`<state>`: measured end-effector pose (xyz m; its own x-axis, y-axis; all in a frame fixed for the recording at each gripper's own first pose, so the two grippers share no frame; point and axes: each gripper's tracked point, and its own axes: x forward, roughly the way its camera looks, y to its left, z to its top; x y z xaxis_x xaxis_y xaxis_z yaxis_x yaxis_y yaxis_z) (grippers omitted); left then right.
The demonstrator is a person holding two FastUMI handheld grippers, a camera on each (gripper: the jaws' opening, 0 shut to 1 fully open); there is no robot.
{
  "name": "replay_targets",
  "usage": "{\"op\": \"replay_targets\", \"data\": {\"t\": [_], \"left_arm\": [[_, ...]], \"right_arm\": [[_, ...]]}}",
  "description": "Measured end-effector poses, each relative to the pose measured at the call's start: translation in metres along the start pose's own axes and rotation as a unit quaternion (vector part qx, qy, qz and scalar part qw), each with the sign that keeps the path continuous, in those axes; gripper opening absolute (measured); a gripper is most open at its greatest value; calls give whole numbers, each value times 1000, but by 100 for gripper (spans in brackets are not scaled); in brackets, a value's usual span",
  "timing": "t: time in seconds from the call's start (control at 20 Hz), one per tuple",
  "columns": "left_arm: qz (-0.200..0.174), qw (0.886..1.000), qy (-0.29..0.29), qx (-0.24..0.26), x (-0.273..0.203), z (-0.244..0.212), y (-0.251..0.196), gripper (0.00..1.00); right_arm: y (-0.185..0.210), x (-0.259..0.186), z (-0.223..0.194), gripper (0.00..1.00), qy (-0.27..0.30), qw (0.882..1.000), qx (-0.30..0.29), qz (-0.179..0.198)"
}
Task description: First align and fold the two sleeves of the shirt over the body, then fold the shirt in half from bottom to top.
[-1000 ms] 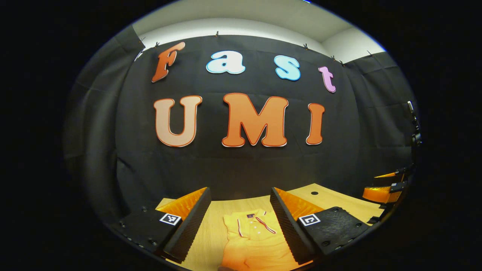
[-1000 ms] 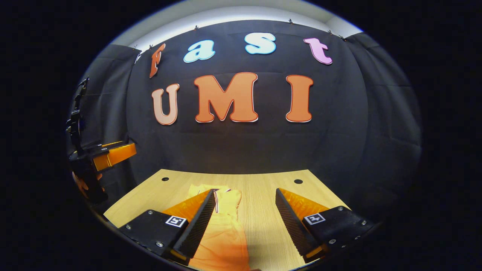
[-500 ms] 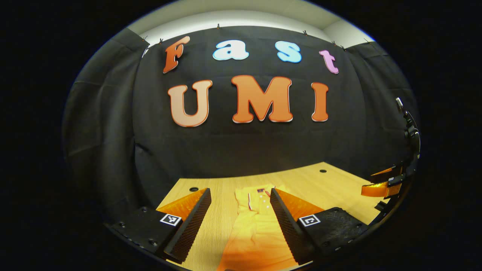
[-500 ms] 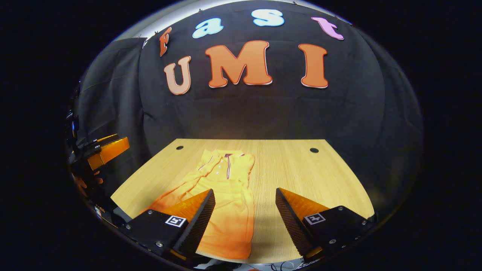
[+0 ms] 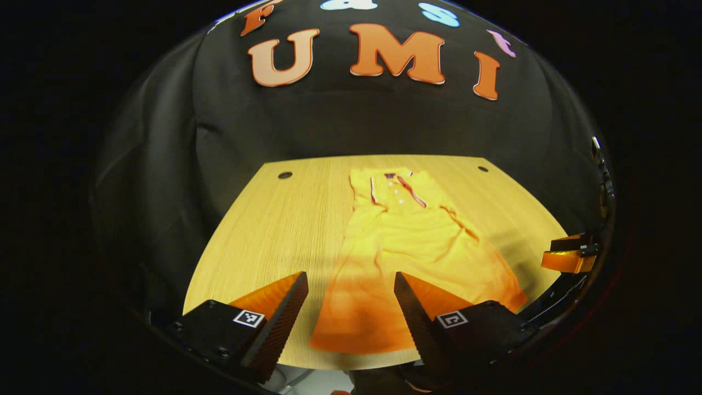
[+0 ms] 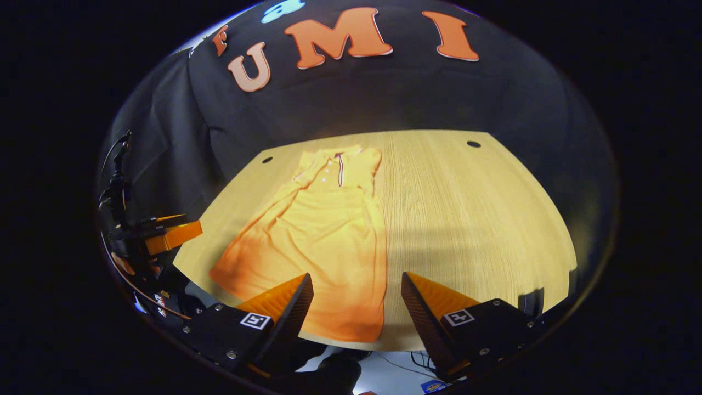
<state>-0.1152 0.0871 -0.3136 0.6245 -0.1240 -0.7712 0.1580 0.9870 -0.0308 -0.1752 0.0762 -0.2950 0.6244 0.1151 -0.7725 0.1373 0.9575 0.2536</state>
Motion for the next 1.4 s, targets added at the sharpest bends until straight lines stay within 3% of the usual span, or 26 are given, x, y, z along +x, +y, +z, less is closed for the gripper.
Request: {"op": "replay_targets", "data": {"t": [0.3,0.5,0.75,1.2,1.3,1.35,1.4], "left_arm": [[-7,994,106,-24,36,-52,3,99],[-2,990,142,-9,46,-73,3,99],[-8,980,197,-26,61,-99,5,99],[-1,972,236,-13,64,-108,7,98],[-10,972,237,-2,63,-109,-1,92],[-15,971,238,-4,64,-110,-6,79],[-24,972,235,-15,64,-108,-14,55]], "right_arm": [[0,27,-45,99,78,997,6,-3],[2,35,-60,99,112,994,3,-2],[0,44,-77,99,155,988,-12,-10],[6,47,-91,94,189,979,-71,-38],[1,47,-93,78,197,977,-69,-51],[-4,50,-89,63,193,978,-46,-60],[-2,54,-86,40,185,981,1,-55]]}}
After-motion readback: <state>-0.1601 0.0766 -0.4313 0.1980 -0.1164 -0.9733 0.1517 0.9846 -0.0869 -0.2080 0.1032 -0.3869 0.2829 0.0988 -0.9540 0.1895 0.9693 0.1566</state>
